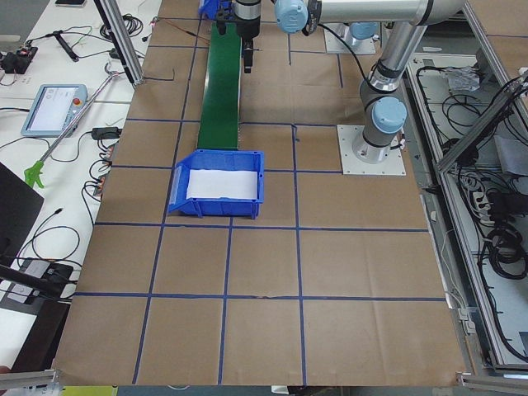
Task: Transport two buttons from left to right
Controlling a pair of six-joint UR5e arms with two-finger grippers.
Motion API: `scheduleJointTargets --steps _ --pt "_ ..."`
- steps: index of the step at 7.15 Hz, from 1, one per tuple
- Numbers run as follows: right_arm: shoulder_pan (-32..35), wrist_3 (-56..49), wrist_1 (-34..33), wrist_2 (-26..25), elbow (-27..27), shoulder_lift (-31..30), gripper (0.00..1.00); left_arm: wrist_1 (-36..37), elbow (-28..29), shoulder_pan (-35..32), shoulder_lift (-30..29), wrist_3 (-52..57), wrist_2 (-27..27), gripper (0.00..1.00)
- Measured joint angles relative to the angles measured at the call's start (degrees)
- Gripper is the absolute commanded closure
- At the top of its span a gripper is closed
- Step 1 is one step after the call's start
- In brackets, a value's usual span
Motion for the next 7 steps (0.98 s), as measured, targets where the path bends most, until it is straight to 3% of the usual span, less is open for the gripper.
scheduleJointTargets --steps 7 --pt "0.03 -0.02 -0.09 0.11 0.01 1.11 0.0 0.0 0.0 0.07 -0.1 0.02 0.0 0.0"
